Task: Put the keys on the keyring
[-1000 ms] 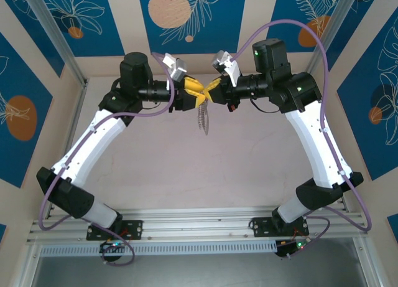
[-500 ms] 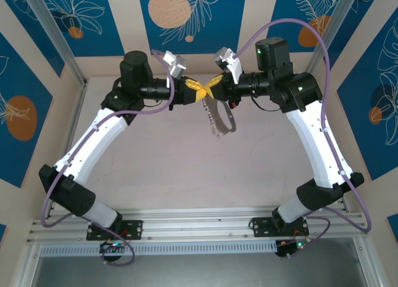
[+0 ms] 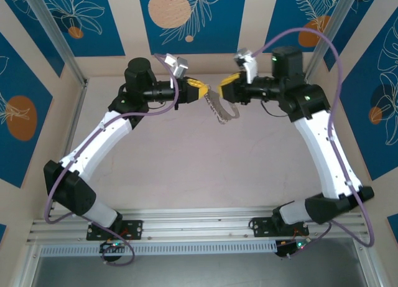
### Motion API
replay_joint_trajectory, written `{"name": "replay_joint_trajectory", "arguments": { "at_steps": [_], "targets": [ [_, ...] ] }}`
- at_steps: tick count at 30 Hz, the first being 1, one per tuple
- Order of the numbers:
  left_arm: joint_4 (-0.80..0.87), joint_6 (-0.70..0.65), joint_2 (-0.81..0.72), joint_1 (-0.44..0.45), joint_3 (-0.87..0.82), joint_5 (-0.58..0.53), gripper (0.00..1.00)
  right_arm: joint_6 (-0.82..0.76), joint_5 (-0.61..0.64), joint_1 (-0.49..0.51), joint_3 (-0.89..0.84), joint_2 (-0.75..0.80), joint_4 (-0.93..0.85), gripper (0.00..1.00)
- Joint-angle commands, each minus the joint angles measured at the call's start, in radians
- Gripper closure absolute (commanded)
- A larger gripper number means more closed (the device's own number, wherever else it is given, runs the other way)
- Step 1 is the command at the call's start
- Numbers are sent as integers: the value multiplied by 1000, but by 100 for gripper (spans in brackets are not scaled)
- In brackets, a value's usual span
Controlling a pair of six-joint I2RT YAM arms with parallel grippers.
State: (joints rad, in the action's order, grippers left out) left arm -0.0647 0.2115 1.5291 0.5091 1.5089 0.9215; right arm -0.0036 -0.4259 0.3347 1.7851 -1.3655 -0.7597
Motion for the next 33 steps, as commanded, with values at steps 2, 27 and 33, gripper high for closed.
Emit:
{"name": "replay_joint_trajectory", "arguments": {
  "at_steps": [2, 27, 33],
  "targets": [
    [-74, 7, -30, 8, -9, -54, 100, 189, -23, -97, -132, 130, 198, 66],
    [-310, 46, -120, 69, -194, -335, 100, 297, -151, 91, -497, 242, 396, 76],
    [-357, 95, -97, 71, -185, -266, 100, 306, -114, -2, -526, 339, 422, 76]
  ]
}}
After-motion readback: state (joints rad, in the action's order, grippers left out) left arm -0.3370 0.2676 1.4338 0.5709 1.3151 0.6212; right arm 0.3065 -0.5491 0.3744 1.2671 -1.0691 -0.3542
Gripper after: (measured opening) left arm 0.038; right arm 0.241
